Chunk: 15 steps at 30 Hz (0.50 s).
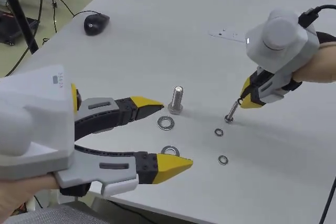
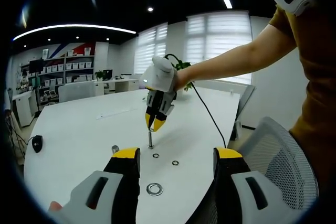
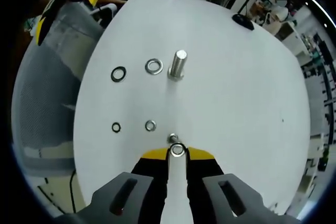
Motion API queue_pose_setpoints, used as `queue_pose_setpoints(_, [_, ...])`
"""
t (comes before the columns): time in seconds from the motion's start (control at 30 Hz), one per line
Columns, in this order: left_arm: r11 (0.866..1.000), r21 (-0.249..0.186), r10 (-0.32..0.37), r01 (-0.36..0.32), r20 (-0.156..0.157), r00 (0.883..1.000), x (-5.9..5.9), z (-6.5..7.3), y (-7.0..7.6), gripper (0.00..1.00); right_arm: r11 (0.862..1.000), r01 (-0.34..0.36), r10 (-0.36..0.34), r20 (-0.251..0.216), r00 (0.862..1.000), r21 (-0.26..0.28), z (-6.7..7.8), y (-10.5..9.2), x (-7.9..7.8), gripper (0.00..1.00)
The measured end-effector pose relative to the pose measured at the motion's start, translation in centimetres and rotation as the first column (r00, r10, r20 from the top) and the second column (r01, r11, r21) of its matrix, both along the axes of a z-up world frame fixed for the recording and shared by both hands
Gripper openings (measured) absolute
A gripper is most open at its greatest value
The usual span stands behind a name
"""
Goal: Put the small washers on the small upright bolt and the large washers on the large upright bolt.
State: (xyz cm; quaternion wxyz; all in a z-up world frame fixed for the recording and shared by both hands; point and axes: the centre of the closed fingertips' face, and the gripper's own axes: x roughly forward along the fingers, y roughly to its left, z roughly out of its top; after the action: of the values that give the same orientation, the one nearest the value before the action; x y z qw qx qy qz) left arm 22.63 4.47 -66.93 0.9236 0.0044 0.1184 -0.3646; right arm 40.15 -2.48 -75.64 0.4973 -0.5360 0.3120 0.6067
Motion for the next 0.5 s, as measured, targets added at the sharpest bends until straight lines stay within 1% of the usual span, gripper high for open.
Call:
queue_pose_setpoints(0.2, [1.000, -0.006, 0.004, -0.004, 0.004, 1.000, 0.1, 0.1, 0.1, 0.55, 1.000, -0.008, 0.008, -0.007, 1.000, -0.007, -0.4, 0.3, 0.0, 0.12])
queue_pose_setpoints(0.4, [1.000, -0.009, 0.007, -0.007, 0.010, 1.000, 0.3, 0.2, 0.1, 0.55, 1.000, -0.021, 0.021, -0.005, 1.000, -0.011, -0.9, 0.5, 0.2, 0.12])
queue_pose_setpoints(0.5, [1.000, -0.008, 0.006, -0.006, 0.010, 1.000, 0.4, 0.3, 0.1, 0.55, 1.000, -0.021, 0.021, -0.014, 1.000, -0.019, -1.3, 0.5, 0.2, 0.12])
